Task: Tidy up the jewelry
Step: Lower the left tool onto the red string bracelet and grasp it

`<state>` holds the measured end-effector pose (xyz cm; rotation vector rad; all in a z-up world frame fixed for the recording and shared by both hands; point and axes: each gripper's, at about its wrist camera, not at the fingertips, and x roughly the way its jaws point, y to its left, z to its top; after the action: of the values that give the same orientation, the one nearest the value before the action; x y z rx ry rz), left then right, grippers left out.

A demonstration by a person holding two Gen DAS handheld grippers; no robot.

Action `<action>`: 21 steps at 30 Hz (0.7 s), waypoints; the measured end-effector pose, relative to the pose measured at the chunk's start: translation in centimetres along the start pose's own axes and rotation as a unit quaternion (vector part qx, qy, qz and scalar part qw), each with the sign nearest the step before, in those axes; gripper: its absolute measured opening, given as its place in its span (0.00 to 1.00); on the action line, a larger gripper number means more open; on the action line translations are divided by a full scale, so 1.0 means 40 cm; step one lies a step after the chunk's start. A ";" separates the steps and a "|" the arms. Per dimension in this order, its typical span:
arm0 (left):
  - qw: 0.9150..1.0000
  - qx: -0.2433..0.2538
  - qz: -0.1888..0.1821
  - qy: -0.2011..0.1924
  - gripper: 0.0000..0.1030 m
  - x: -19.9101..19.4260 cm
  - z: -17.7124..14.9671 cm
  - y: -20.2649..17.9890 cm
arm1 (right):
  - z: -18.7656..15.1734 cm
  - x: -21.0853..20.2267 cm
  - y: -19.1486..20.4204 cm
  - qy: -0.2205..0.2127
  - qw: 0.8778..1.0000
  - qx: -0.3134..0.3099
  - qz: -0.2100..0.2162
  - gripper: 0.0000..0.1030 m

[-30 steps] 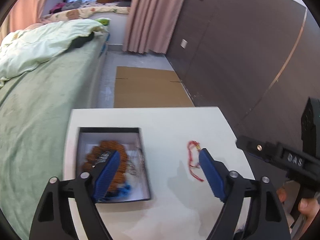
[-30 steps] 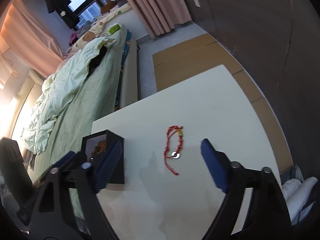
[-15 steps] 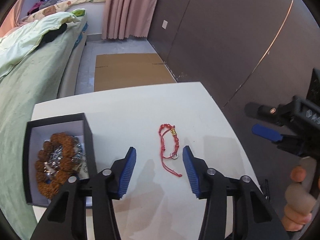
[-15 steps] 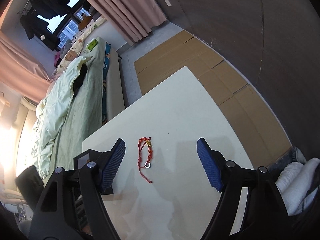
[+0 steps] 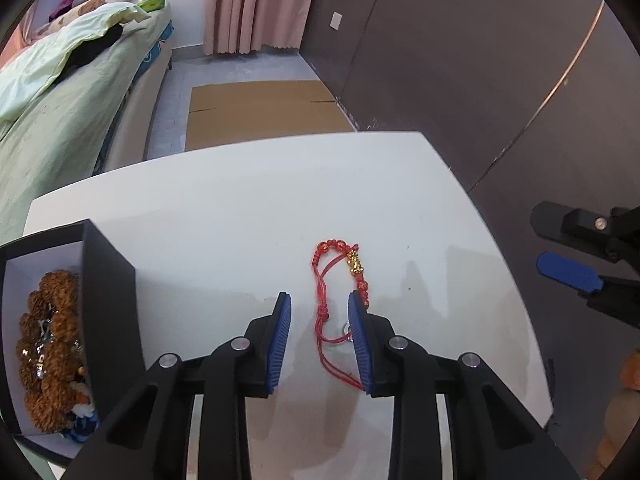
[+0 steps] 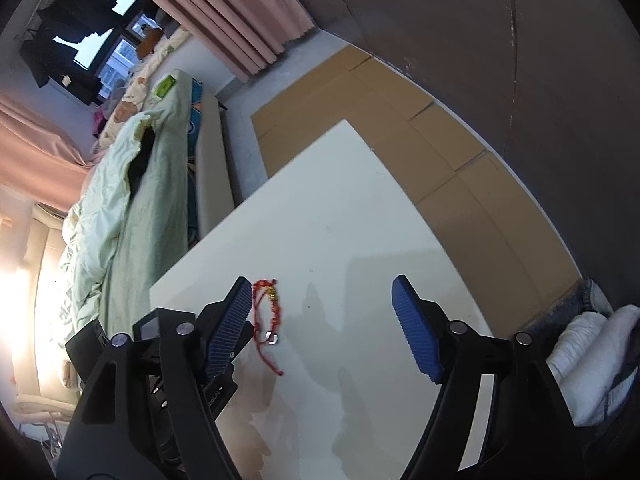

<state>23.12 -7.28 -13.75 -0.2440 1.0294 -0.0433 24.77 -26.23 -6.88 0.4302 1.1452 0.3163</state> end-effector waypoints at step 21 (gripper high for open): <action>0.998 0.035 0.041 -0.025 0.04 -0.042 0.009 0.013 | -0.030 0.046 0.042 0.024 0.999 -0.041 -0.013 0.68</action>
<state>22.54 -6.46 -12.28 -0.1387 0.9854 0.0018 24.34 -23.72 -7.96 0.3369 1.1787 0.3502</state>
